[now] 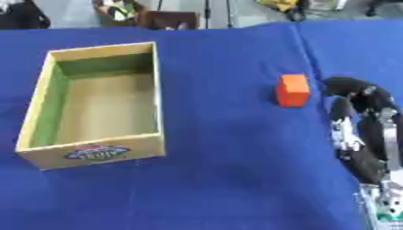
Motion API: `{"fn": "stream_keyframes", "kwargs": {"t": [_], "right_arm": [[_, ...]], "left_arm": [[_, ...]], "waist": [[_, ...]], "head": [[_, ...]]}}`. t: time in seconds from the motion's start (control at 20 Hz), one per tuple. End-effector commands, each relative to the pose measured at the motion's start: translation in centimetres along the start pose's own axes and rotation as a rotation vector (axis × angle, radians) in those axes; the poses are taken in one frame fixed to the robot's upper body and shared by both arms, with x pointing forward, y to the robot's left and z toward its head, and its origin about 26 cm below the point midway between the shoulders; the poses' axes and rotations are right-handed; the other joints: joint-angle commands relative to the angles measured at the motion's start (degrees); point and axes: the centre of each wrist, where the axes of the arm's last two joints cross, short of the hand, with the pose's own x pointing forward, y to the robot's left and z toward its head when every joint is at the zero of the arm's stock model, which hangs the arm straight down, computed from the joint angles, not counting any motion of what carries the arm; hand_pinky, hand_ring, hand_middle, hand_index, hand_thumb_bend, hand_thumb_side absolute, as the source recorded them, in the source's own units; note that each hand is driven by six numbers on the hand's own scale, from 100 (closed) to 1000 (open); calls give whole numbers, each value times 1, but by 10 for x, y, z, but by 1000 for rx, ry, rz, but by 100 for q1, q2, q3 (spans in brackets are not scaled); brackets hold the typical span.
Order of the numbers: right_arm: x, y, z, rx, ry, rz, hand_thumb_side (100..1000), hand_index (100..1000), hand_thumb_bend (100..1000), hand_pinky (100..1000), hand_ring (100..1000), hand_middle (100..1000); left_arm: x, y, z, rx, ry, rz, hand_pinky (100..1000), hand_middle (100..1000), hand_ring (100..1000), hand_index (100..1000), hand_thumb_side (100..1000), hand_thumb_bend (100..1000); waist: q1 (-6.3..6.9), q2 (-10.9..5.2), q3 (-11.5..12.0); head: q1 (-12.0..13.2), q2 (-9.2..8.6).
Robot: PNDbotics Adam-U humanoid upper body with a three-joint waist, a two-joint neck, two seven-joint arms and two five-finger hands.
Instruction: Pick up objects on the table and place them in the box.
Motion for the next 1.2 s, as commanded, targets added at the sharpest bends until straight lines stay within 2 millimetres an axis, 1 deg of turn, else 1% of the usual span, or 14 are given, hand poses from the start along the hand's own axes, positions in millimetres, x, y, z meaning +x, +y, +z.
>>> {"fn": "stream_keyframes", "kwargs": {"t": [0.05,0.15,0.25,0.45,0.5,0.55,0.6,0.7,0.8,0.95,1.1,1.2], "right_arm": [[4,-4,-5,-3,-24,10,653,761,100,739,748,560],[4,-5,-5,-6,-29,15,657,766,100,740,750,564],[3,-12,-6,-8,-45,38,676,770,100,743,759,576],[3,-29,-11,12,-112,128,801,782,100,751,776,607],[3,-34,-11,25,-129,156,878,799,100,758,792,628],[4,-40,-12,44,-143,186,905,805,100,761,798,639],[4,-45,-13,67,-155,216,957,821,100,767,812,665],[5,-54,-17,121,-175,273,1000,840,100,777,828,699],[7,-63,-22,182,-190,333,1000,855,100,786,842,725],[10,-74,-30,291,-205,419,1000,877,100,795,856,738],[13,-82,-36,406,-205,502,1000,906,178,819,883,754],[15,-84,-40,490,-195,549,1000,918,225,834,898,772]], "left_arm": [[6,2,-4,-11,-24,-11,164,267,169,429,884,100],[6,3,-5,-8,-24,-9,166,270,171,434,892,100],[6,3,-5,-4,-25,-9,171,278,178,442,902,100],[7,4,-6,-5,-25,-12,178,287,186,451,916,100],[7,4,-6,-7,-24,-13,178,289,186,451,916,100],[7,4,-6,-10,-24,-14,178,290,187,452,916,100],[7,4,-6,-12,-24,-15,179,292,190,453,915,100],[7,4,-6,-14,-25,-17,181,295,195,455,915,100],[7,5,-6,-16,-25,-17,184,299,200,457,915,100],[7,5,-5,-22,-23,-18,188,304,206,461,914,100],[7,5,-5,-24,-21,-20,192,310,212,468,913,100],[7,5,-5,-21,-20,-19,194,313,214,473,914,100]], "waist": [[-2,-101,-1],[-8,-105,7],[-11,-109,9],[-53,-121,29],[-64,-123,37],[-73,-125,51],[-78,-127,70],[-86,-133,115],[-98,-137,155],[-113,-140,180],[-125,-136,184],[-135,-133,191]], "head": [[11,-76],[8,-80],[5,-79],[-10,-67],[-14,-68],[-18,-74],[-22,-78],[-28,-76],[-37,-74],[-57,-64],[-104,-53],[-153,-42]]}}
